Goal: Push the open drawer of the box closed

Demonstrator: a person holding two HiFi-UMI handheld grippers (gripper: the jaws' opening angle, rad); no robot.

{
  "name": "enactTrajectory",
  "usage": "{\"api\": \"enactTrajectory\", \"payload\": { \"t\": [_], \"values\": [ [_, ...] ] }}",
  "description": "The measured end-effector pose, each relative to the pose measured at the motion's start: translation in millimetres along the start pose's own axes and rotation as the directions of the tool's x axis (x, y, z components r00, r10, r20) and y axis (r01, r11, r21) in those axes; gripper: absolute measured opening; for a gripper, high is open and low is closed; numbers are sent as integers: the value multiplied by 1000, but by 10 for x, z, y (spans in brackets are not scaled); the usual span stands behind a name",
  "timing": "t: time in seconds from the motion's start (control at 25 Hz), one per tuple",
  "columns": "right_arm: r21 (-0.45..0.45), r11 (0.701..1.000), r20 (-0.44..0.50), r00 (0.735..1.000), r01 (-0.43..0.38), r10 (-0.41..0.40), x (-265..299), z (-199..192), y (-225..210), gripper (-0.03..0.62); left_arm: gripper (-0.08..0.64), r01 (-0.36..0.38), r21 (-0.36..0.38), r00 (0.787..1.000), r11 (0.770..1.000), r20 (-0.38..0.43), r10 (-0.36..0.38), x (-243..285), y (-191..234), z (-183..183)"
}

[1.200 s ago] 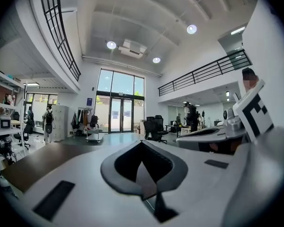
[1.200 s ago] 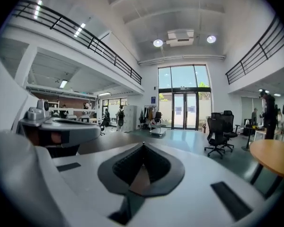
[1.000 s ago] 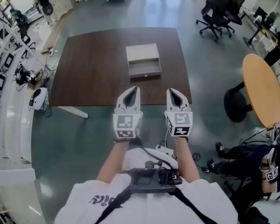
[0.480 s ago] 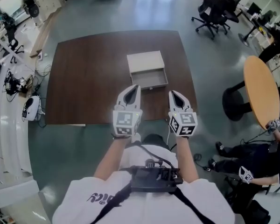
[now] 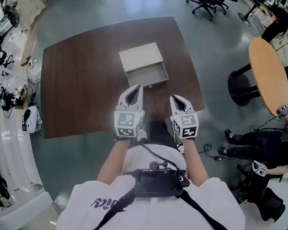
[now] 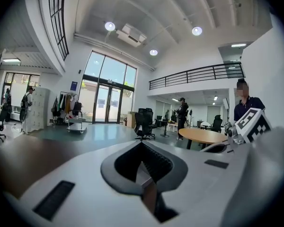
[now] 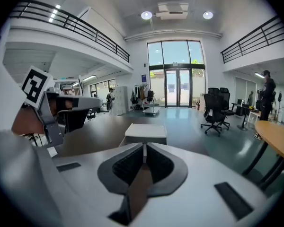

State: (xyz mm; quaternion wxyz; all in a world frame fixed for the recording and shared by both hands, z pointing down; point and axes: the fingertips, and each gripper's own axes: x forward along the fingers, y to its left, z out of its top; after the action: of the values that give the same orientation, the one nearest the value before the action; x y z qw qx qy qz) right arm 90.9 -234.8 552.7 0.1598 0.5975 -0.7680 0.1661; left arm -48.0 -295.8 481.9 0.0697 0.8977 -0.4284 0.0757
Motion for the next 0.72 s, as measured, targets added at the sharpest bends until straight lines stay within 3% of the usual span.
{"api": "enactTrajectory", "payload": {
  "t": [0.32,0.52,0.6,0.72],
  "values": [
    [92,994,-97,993,-56,64,137,-579,-274,3,11,3,3,997,1000,-72,-2,292,45,-350],
    [102,994,-181,982,-31,49,270,-876,-400,6,11,-3,-6,993,1000,-115,2,436,42,-523],
    [122,992,-208,976,-37,61,351,-973,-380,50,11,-6,-9,992,1000,-127,5,478,68,-572],
    [153,987,-250,964,-54,91,469,-1136,-327,54,11,-7,-16,990,1000,-139,5,529,119,-625]
  ]
}}
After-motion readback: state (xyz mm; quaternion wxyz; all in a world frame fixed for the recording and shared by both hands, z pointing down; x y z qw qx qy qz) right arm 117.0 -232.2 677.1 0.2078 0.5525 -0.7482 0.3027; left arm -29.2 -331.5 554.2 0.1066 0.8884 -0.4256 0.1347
